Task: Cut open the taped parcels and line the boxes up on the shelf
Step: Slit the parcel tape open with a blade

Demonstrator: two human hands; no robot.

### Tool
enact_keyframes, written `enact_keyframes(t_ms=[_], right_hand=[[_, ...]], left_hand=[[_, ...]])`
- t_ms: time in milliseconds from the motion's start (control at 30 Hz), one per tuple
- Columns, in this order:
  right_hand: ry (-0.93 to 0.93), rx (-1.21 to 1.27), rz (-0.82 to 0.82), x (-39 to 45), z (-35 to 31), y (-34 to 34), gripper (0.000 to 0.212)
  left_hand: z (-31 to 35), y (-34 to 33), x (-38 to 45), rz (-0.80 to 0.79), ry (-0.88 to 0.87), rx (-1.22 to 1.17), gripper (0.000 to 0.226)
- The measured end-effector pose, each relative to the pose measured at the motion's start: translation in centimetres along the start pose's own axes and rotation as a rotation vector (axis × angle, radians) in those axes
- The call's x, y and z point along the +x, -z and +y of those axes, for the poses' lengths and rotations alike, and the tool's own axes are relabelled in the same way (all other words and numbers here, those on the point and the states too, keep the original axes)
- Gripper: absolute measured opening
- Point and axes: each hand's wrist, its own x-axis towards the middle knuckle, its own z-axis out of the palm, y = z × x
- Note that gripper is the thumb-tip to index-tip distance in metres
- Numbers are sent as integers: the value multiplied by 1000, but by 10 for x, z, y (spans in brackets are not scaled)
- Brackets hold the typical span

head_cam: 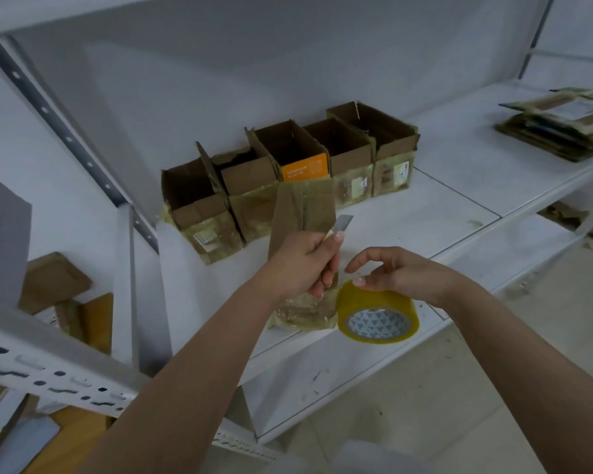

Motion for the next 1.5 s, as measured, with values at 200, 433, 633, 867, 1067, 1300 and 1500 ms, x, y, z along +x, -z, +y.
enact_keyframes(t_ms=[200,433,633,867,1067,1300,1500], right_hand=[[-70,-223,61,11,24,-14,32],[-24,-188,-6,6,37,-7,31],[-48,-217,-67,4,42,-5,16],[-86,-181,31,-13,56,0,11],[-80,-174,103,-20,54,0,8],[-59,-266,161,-30,42,-1,13],[-105,-177,161,-32,45,-4,13]], left_hand=[[-2,1,-3,-26,15,15,49],[-25,7,-14,-83,-17,122,42],[-20,2,-10,-191,11,130,41],[6,-13,-3,-448,128,437,44],[31,-32,4,-478,230,872,43],[41,-58,6,-459,257,1236,32],[39,-49,7,-531,295,1109,32]])
